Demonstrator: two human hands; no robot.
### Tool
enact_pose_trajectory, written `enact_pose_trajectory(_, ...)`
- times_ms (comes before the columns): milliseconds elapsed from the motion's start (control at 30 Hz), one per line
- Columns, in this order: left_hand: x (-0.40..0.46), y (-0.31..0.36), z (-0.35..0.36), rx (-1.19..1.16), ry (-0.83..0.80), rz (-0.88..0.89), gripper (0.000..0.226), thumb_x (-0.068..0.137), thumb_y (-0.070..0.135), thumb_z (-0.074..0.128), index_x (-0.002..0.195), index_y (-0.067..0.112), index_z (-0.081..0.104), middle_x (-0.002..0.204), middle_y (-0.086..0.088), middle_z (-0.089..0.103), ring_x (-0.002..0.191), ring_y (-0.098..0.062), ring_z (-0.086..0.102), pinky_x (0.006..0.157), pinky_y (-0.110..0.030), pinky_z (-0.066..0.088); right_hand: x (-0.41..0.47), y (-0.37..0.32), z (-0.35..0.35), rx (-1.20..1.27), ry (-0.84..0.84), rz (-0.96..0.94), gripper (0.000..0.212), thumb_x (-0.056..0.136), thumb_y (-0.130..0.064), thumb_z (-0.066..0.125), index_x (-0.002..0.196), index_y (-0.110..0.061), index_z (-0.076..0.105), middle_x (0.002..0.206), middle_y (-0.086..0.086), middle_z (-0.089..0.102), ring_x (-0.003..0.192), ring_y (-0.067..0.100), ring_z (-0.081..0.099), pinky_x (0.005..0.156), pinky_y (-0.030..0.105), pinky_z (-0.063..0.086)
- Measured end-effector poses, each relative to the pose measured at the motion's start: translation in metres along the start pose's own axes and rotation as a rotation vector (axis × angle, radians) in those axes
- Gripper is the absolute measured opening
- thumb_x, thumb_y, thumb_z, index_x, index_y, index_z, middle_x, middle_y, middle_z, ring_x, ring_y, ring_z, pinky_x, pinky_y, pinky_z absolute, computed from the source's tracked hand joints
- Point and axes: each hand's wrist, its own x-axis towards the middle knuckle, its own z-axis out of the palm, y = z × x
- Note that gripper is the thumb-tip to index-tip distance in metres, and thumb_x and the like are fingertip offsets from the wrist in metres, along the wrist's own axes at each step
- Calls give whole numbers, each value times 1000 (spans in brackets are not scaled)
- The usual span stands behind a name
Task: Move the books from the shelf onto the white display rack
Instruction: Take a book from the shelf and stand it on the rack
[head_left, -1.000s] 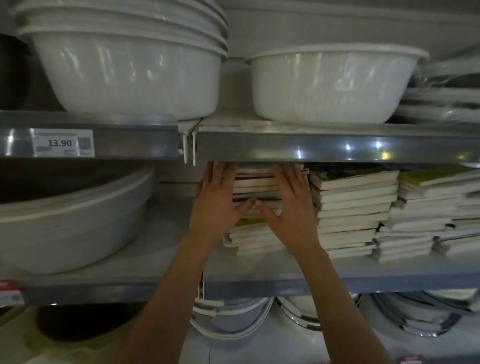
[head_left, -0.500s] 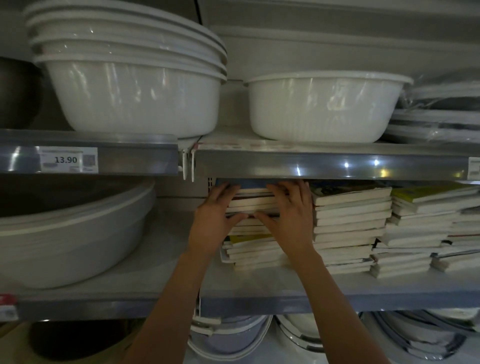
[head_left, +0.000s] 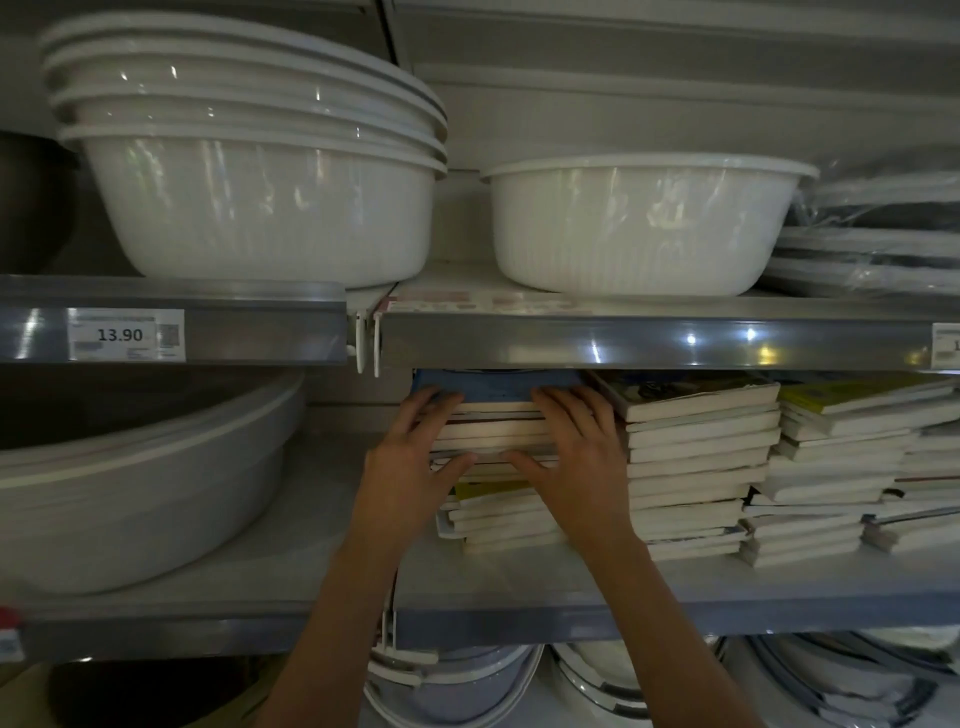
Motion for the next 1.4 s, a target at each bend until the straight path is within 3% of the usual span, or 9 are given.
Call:
enact_pose_trajectory(100,-3,6,-4,-172,6,-92,74,72,37,83,138,31,51,151,-3,41,127,3,40,99,0,33,-2,-4,-6,108,-30,80,61,78,-58,65,124,-18,61,136,11,51,132,29,40,102,48,45)
enact_pose_trajectory(233,3,7,-6,-398,-66,-358,90,67,47,81,143,50,33,160,1,29,139,-14,42,112,-32,42,3,-8,-13,231,-101,267,64,78,-64,63,128,-25,56,150,12,32,141,32,31,105,52,43)
enact_pose_trajectory(333,6,13,-5,-455,-95,-450,87,70,37,84,145,37,38,125,15,60,109,9,59,94,-14,50,3,-11,-15,301,-126,365,83,76,-60,71,142,-20,43,146,6,35,135,23,38,102,47,47)
enact_pose_trajectory(467,5,19,-1,-420,-60,-468,76,75,23,85,139,24,46,104,24,58,91,16,61,78,-3,47,1,-14,-18,342,-151,468,86,73,-52,78,145,-24,40,147,5,42,133,19,41,102,38,44)
enact_pose_trajectory(600,4,26,-5,-303,-52,-446,73,80,29,82,143,19,46,111,7,61,100,-7,61,83,-17,49,6,-17,-22,331,-147,533,86,69,-48,84,141,-24,45,141,5,49,127,19,48,101,39,48)
enact_pose_trajectory(800,-4,38,-17,-135,16,-370,54,87,31,75,136,16,55,82,-11,71,65,-21,66,65,-36,58,-1,-24,-29,291,-22,529,64,73,-37,85,129,-22,56,125,5,61,101,22,62,81,43,57)
enact_pose_trajectory(1033,-9,53,-41,-431,33,-530,41,90,46,58,128,34,48,85,15,63,71,13,60,62,-3,44,-8,-30,-43,401,-60,540,56,82,-47,72,130,-29,54,130,-3,58,112,15,59,90,32,53)
enact_pose_trajectory(1167,11,56,-46,-478,-17,-621,26,93,55,46,94,30,55,80,10,59,66,18,54,58,0,37,2,-37,-52,517,-6,621,55,86,-54,61,134,-28,51,131,-7,58,117,12,56,93,28,48)
enact_pose_trajectory(1400,21,53,-27,-542,15,-642,21,97,26,62,116,16,62,93,14,64,80,6,59,60,0,41,25,-37,-50,538,-89,830,52,91,-49,63,135,-24,53,75,-6,59,59,-1,55,63,21,45)
